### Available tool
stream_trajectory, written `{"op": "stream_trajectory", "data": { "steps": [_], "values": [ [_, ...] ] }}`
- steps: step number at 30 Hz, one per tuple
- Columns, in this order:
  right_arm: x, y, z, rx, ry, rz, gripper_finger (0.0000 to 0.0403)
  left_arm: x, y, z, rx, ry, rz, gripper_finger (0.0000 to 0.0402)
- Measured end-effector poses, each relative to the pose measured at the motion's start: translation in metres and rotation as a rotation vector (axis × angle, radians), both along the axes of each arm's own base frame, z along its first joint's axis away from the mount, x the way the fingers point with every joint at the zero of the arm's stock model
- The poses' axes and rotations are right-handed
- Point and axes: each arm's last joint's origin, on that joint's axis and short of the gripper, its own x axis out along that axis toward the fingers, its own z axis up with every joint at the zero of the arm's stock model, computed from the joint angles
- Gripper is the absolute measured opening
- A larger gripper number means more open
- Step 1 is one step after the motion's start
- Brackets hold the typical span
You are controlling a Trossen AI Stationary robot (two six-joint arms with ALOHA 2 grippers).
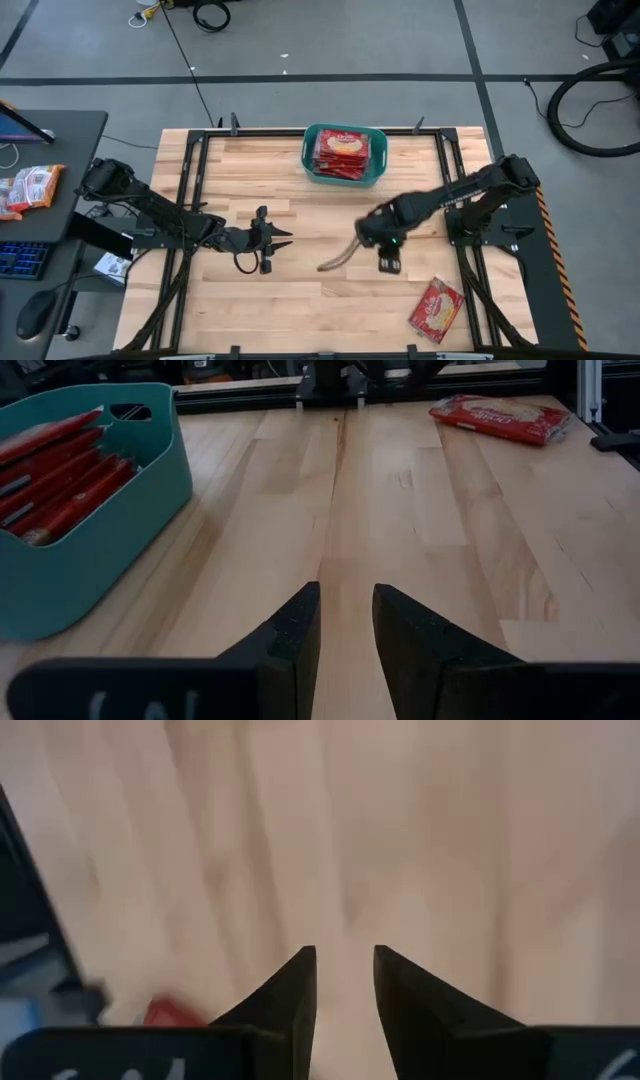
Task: Sort popcorn bags into baskets
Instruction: Put the red popcorn bag into the blue bin
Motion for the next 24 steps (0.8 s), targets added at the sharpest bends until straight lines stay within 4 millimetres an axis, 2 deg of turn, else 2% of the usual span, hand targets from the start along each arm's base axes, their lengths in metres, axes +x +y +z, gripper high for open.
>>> {"op": "stream_trajectory", "data": {
  "steps": [3, 10, 14, 19, 24],
  "values": [
    [-0.014, 0.022, -0.007, 0.042, 0.103, -0.016, 0.0108, 0.0, 0.0, 0.0, -0.001, 0.0, 0.0, 0.0101],
    [-0.053, 0.061, -0.041, 0.209, 0.376, -0.063, 0.0103, 0.0, 0.0, 0.0, -0.017, -0.002, 0.006, 0.0101],
    [-0.071, 0.08, -0.06, 0.282, 0.471, -0.111, 0.0103, 0.0, 0.0, 0.0, -0.017, -0.002, 0.006, 0.0101],
    [-0.082, 0.087, -0.082, 0.335, 0.501, -0.172, 0.0103, 0.0, 0.0, 0.0, -0.017, -0.002, 0.006, 0.0101],
    [-0.082, 0.075, -0.098, 0.285, 0.395, -0.205, 0.0103, 0.0, 0.0, 0.0, -0.017, -0.002, 0.006, 0.0101]
  ]
}}
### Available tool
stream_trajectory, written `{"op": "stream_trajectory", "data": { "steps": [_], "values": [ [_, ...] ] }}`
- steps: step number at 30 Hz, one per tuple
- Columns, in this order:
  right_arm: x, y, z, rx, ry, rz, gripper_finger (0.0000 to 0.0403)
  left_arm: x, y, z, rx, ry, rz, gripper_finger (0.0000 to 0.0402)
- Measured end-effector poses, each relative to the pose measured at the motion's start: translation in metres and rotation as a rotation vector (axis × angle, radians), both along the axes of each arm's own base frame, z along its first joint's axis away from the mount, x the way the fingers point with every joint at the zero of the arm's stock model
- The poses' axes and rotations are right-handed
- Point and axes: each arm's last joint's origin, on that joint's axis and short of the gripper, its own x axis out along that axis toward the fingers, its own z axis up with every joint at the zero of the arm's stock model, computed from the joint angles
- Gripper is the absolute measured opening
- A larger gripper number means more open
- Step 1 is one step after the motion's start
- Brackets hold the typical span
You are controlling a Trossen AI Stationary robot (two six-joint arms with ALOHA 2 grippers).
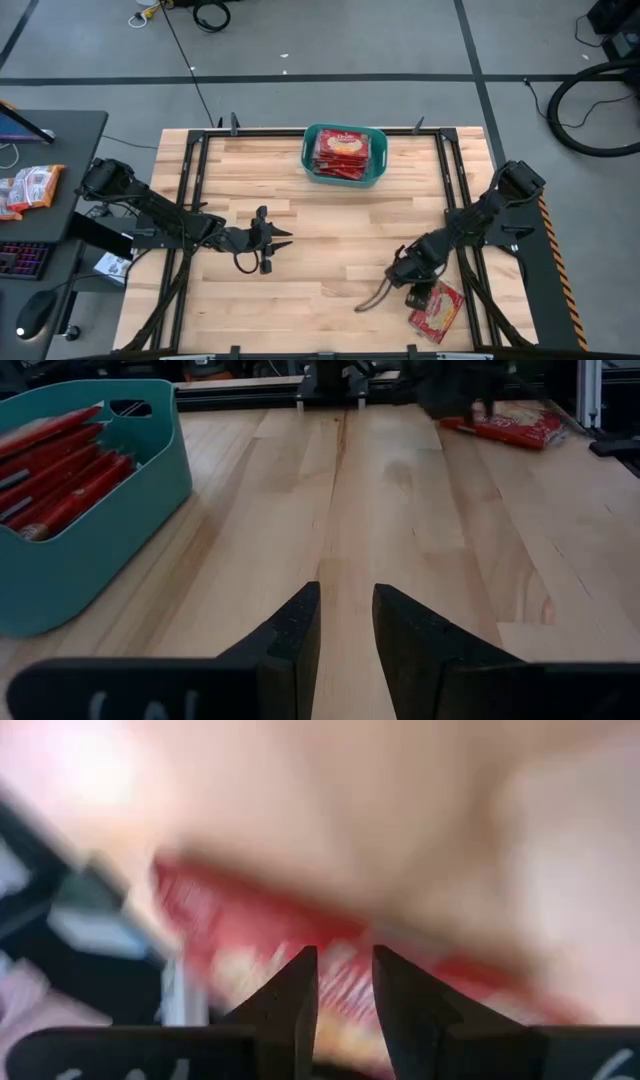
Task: Sort popcorn bags into baskets
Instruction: Put the red popcorn bag into the blue bin
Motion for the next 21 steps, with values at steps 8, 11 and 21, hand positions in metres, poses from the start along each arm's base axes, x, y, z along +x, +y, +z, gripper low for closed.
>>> {"op": "stream_trajectory", "data": {
  "steps": [8, 11, 21],
  "values": [
    [0.031, -0.039, 0.003, -0.248, -0.248, -0.033, 0.01, 0.0, 0.0, 0.0, 0.0, 0.0, 0.0, 0.0101],
    [0.043, -0.044, 0.017, -0.239, -0.265, -0.009, 0.0097, 0.0, 0.0, 0.0, 0.0, 0.001, 0.0, 0.0101],
    [0.022, -0.016, 0.024, -0.116, -0.098, 0.081, 0.0096, 0.0, 0.0, -0.001, 0.0, 0.011, 0.001, 0.0101]
  ]
}}
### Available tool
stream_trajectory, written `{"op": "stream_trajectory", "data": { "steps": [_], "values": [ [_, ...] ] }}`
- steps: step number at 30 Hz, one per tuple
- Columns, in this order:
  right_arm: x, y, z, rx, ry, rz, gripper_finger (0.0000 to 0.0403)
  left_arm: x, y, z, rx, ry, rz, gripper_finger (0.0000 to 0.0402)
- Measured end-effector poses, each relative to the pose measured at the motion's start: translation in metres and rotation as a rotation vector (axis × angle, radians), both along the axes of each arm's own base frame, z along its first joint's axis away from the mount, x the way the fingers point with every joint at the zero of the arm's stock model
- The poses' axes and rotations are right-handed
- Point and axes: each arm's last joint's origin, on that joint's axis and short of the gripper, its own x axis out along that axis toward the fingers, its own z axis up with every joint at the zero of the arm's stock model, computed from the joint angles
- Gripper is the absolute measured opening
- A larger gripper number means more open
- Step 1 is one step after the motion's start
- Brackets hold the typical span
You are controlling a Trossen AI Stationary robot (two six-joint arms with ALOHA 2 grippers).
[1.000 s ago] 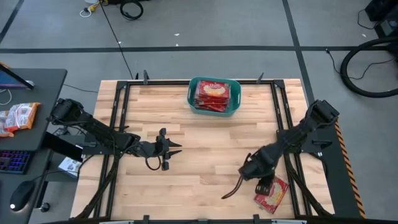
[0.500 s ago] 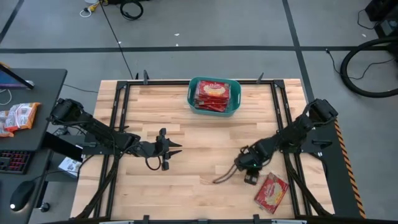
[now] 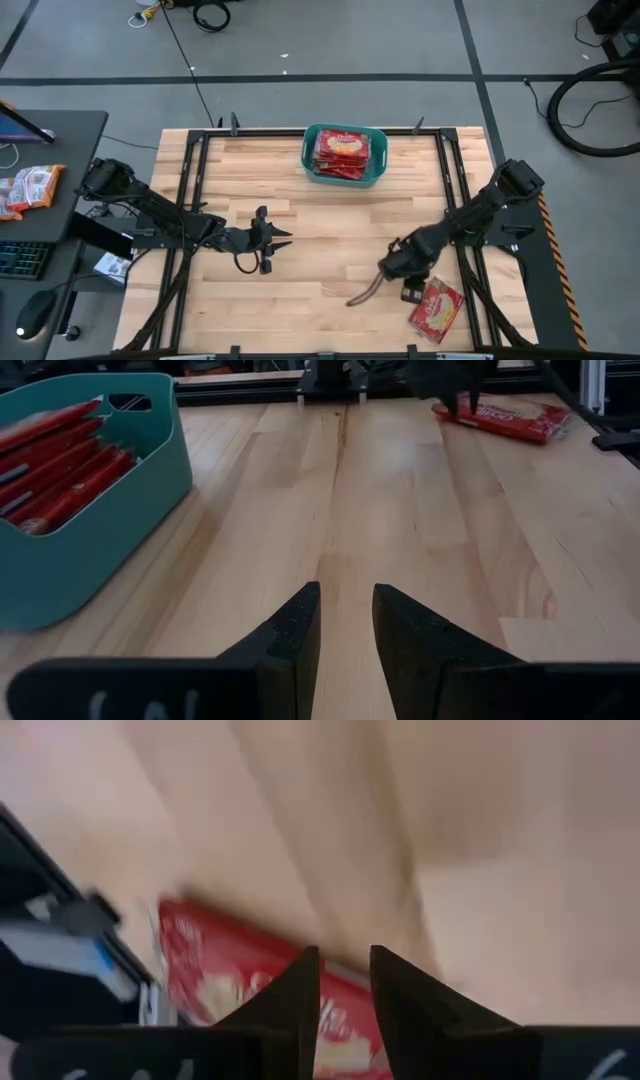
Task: Sort popcorn bags into baskets
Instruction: Put the red popcorn bag into the blue bin
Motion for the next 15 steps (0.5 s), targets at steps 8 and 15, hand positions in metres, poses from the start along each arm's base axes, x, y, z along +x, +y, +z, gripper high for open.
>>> {"op": "stream_trajectory", "data": {
  "steps": [8, 15],
  "values": [
    [-0.041, 0.025, -0.022, 0.005, 0.146, 0.038, 0.0097, 0.0, 0.0, 0.0, -0.002, 0.002, 0.001, 0.0101],
    [-0.051, 0.026, -0.038, 0.063, 0.144, 0.008, 0.0096, 0.0, 0.0, 0.0, -0.002, 0.001, 0.001, 0.0101]
  ]
}}
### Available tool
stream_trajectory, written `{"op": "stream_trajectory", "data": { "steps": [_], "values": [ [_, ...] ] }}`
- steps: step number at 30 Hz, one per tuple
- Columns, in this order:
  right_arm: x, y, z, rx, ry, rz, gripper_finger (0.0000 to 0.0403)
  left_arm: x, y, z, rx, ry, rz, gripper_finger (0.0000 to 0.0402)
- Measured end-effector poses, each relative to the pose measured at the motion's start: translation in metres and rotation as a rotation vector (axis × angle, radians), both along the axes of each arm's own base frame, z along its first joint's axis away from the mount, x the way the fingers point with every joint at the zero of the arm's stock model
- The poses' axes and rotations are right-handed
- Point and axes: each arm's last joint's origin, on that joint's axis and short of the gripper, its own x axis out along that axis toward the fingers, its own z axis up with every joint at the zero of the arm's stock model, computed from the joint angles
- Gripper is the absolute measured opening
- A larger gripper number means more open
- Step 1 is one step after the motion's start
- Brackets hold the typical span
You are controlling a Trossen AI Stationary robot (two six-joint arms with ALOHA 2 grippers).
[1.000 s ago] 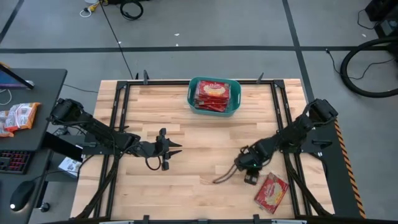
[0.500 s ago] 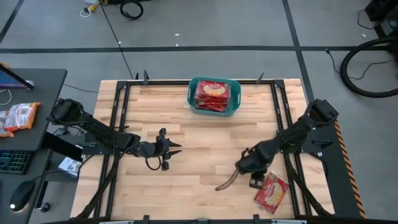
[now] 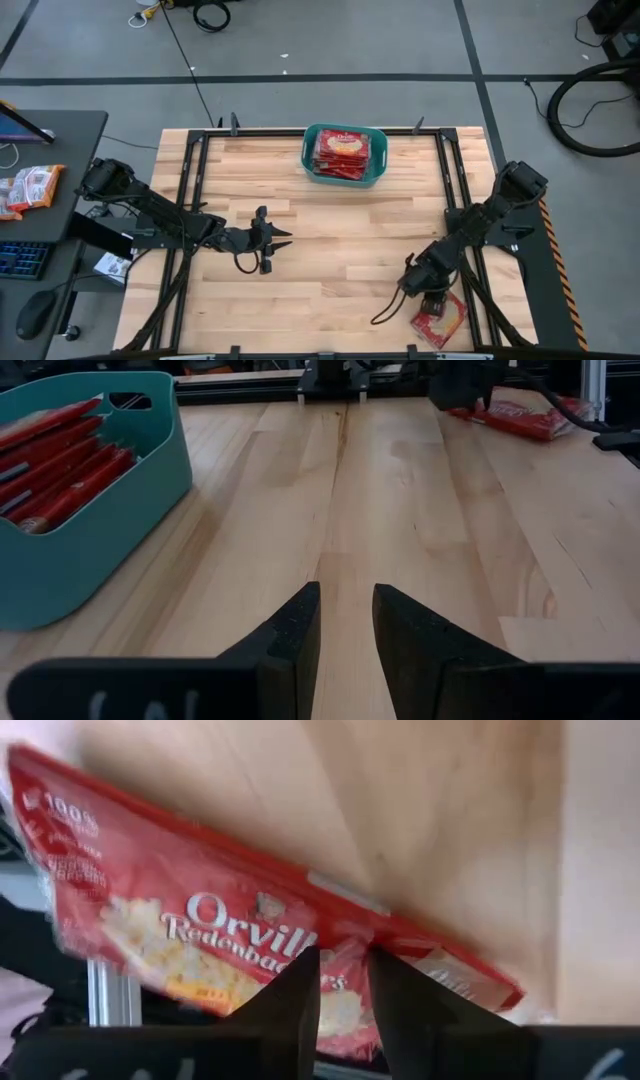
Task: Sort popcorn bags into baskets
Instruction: Put the red popcorn bag into the blue bin
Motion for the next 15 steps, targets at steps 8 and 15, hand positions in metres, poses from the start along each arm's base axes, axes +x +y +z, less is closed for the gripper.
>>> {"op": "stream_trajectory", "data": {
  "steps": [8, 15],
  "values": [
    [0.023, -0.025, 0.0, -0.123, -0.168, -0.035, 0.0095, 0.0, 0.0, 0.0, -0.001, -0.001, 0.0, 0.0101],
    [0.075, -0.054, 0.033, -0.475, -0.446, -0.081, 0.0095, 0.0, 0.0, 0.0, -0.001, -0.001, 0.0, 0.0101]
  ]
}}
